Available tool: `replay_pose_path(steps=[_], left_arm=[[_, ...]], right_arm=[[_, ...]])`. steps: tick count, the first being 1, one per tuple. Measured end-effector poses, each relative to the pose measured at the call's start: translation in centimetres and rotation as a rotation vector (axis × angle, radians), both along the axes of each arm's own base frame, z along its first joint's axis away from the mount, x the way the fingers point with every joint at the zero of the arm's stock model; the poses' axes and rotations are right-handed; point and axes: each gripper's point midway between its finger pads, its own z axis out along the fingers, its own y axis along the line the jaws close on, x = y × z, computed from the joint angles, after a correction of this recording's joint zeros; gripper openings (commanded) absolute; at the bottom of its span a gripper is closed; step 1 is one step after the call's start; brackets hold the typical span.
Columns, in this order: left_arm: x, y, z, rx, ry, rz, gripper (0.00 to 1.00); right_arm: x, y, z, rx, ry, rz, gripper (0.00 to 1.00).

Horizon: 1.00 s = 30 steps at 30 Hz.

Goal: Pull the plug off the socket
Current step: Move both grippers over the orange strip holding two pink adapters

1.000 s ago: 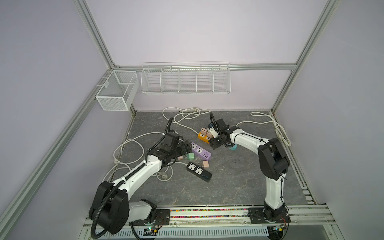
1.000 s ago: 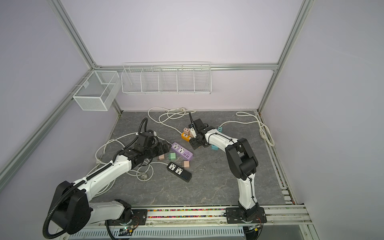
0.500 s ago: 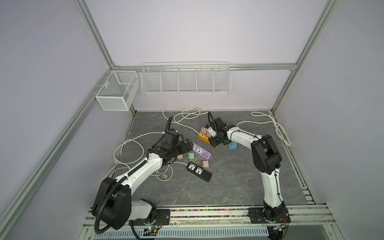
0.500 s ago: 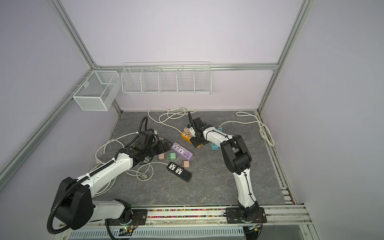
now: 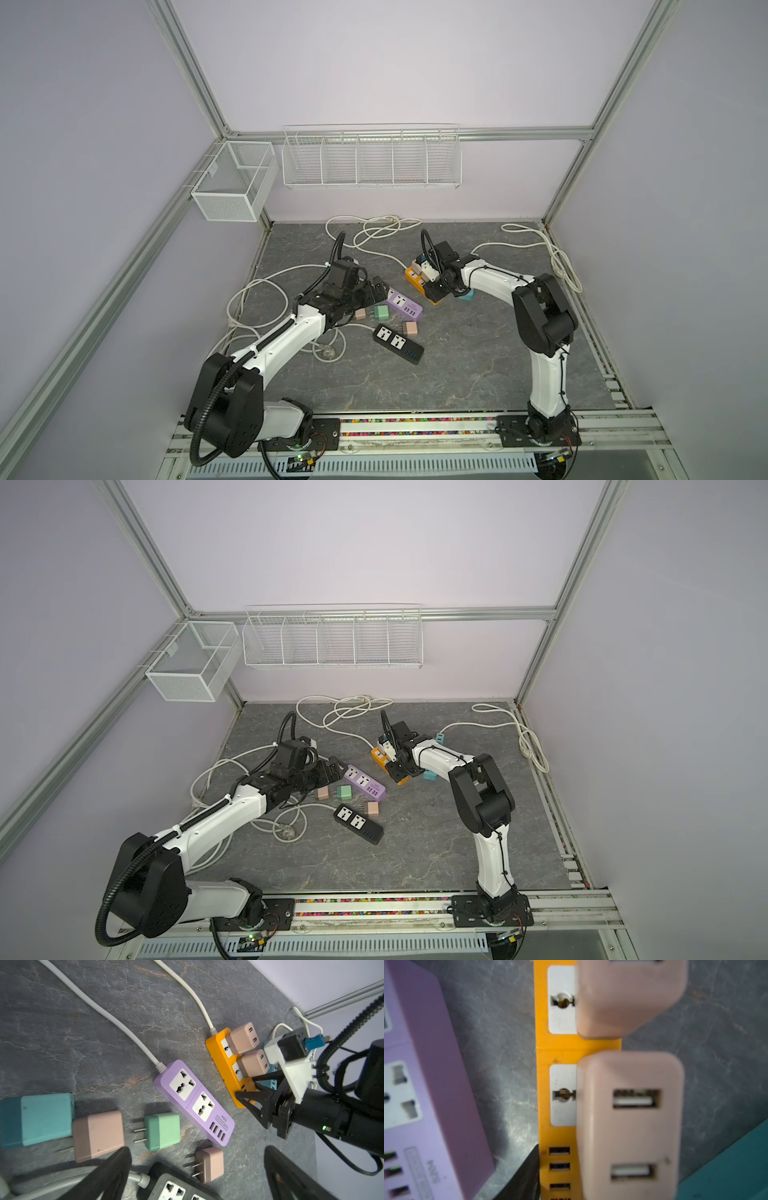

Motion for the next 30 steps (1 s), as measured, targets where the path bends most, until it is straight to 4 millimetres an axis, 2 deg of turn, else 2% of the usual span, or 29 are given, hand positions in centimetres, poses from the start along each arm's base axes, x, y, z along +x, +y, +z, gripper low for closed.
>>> replay_pose_path(steps=[6, 11, 14, 22, 30], left_arm=[[0.5, -1.2, -0.7, -0.038, 0.051, -0.018, 0.92], [-0.2, -2.5, -2.4, -0.052, 0.115, -0.05, 0.92], [-0.6, -3.4, -2.6, -0.061, 0.126, -0.075, 0.91], [-1.1, -5.7, -1.6, -0.094, 0.106, -0.122, 0.9], [-1.3, -7.8, -1.8, -0.128, 0.115, -0.151, 0.86]], right_arm=[[-4.3, -1.8, -0.1, 0.0, 0.05, -0.046, 0.4], [-7.8, -2.7, -0.2, 0.007, 0.072, -0.09, 0.4], [-9.2, -3.3, -0.2, 0.005, 0.073, -0.127, 0.41], [-11.4, -4.7, -0.3, -0.001, 0.063, -0.21, 0.45], [-11.6, -4.4, -0.3, -0.004, 0.057, -0.243, 0.53]])
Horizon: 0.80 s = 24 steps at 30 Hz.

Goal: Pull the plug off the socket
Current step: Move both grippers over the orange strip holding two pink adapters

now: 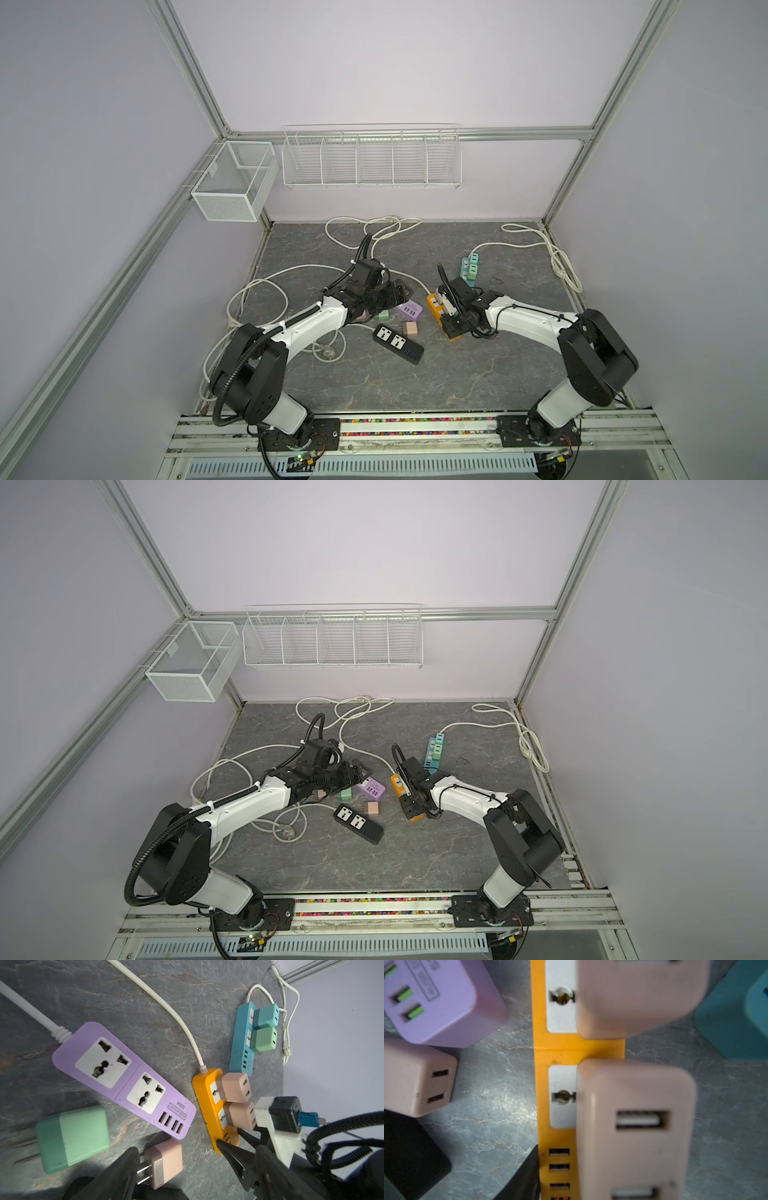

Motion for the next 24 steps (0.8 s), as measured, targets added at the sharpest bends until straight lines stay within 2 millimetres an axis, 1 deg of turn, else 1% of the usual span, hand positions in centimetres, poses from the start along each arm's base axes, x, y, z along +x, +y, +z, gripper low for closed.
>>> replay_pose_path(steps=[5, 8, 10, 13, 16, 20, 21, 24], left_arm=[[-0.2, -0.5, -0.4, -0.004, 0.012, -0.005, 0.85], [-0.3, -0.7, -0.2, -0.011, 0.015, -0.005, 0.84], [-0.4, -1.1, 0.1, -0.018, 0.012, -0.008, 0.84], [-0.5, -1.7, 0.5, -0.029, 0.002, -0.013, 0.83], [-0.9, -2.5, 0.6, -0.037, 0.002, -0.017, 0.8], [-1.4, -3.6, 0.1, -0.042, 0.02, -0.025, 0.77], [-1.5, -3.9, -0.1, -0.041, 0.026, -0.028, 0.76], [-1.9, -4.5, -0.9, -0.034, 0.044, -0.028, 0.74]], right_arm=[[-0.1, 0.0, 0.0, -0.008, -0.002, -0.014, 0.64], [-0.1, 0.0, 0.2, -0.007, -0.002, -0.018, 0.69], [-0.2, -0.1, 0.7, -0.003, -0.007, -0.015, 0.72], [-0.3, -0.1, 2.3, 0.019, -0.035, -0.011, 0.75], [-0.2, 0.0, 4.8, 0.052, -0.079, -0.004, 0.77], [0.5, 0.3, 8.0, 0.095, -0.136, -0.001, 0.78], [0.8, 0.4, 8.6, 0.102, -0.146, -0.005, 0.79], [1.5, 0.2, 9.5, 0.113, -0.163, -0.02, 0.8]])
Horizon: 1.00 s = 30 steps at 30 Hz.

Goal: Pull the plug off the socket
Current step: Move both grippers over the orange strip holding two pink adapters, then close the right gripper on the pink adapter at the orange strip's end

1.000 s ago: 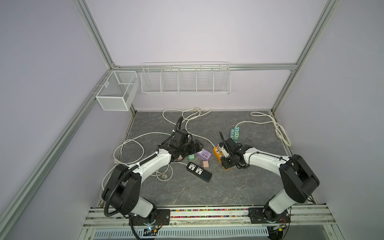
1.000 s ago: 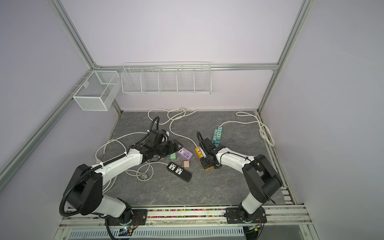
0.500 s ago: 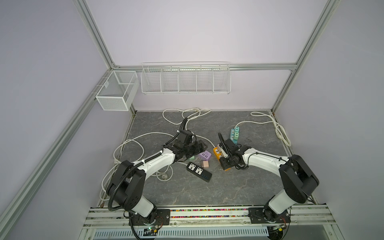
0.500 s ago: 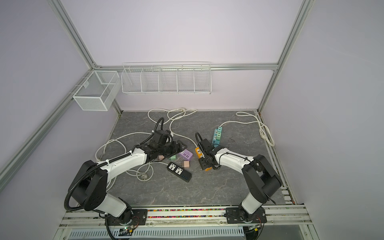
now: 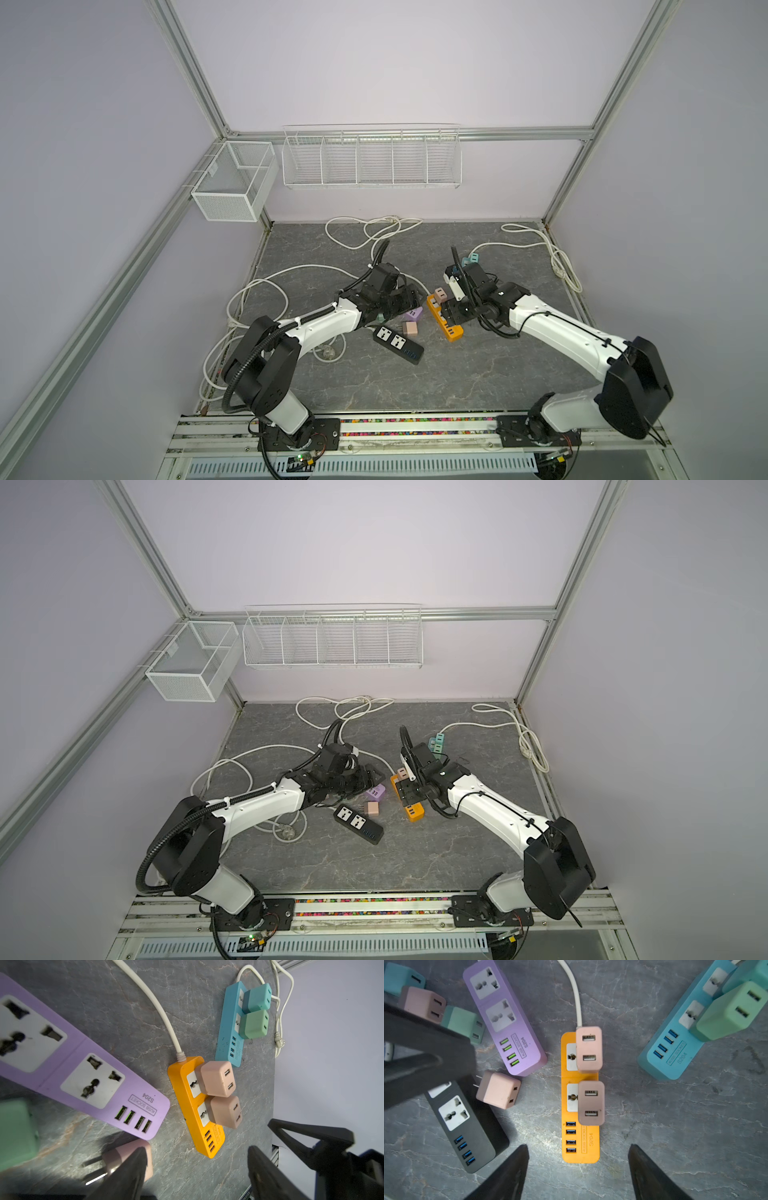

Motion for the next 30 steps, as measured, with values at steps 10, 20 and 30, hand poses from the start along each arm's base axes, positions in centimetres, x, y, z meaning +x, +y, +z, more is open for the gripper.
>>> replay_pose_path(steps=[10, 20, 30], left_arm=[[-0.7, -1.4, -1.7, 0.025, 0.029, 0.013, 0.62], [0.0, -2.7, -2.3, 0.027, 0.03, 0.025, 0.51], [0.6, -3.5, -3.4, 0.035, 0.041, 0.025, 0.44]], right_arm=[[2.0, -0.7, 0.2, 0.006, 0.004, -0.055, 0.75], [5.2, 0.5, -0.8, -0.013, 0.029, -0.071, 0.71], [6.9, 1.4, -2.1, -0.035, 0.056, -0.066, 0.68]])
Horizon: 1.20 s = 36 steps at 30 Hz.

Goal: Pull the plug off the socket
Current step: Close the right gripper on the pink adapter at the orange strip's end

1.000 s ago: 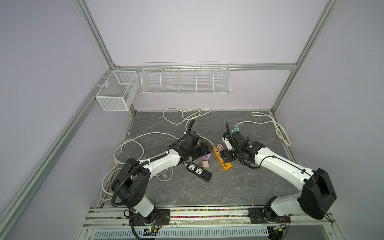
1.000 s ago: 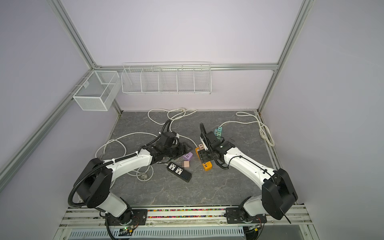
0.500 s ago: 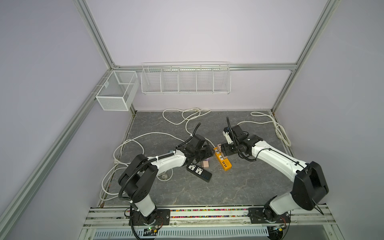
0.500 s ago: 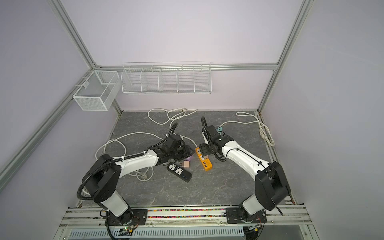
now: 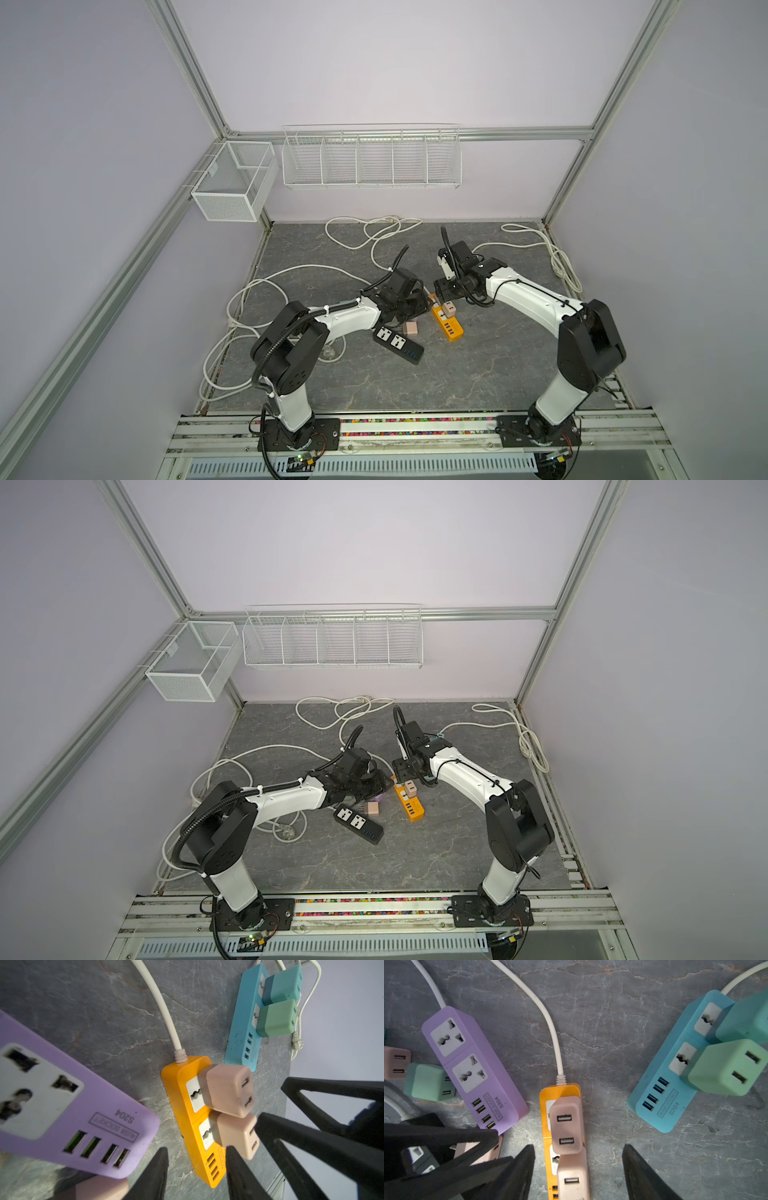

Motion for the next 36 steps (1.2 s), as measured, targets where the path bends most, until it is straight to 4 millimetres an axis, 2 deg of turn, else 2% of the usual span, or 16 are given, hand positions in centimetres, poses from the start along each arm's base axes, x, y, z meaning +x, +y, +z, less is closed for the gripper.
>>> replay_pose_path(steps=[14, 23, 30, 36], left_arm=[[1.1, -1.4, -1.2, 0.01, 0.006, -0.003, 0.36], [1.0, -1.4, -2.9, 0.034, 0.03, -0.005, 0.33], [1.0, -1.8, -3.4, 0.044, 0.031, -0.008, 0.32], [1.0, -1.9, -3.8, 0.062, 0.024, -0.005, 0.3]], right_arm=[[1.1, 0.7, -1.2, -0.021, 0.028, 0.023, 0.6], [1.3, 1.0, -2.4, -0.035, 0.056, 0.034, 0.54], [1.5, 1.1, -3.1, -0.044, 0.072, 0.039, 0.49], [1.4, 1.3, -4.5, -0.06, 0.1, 0.045, 0.47]])
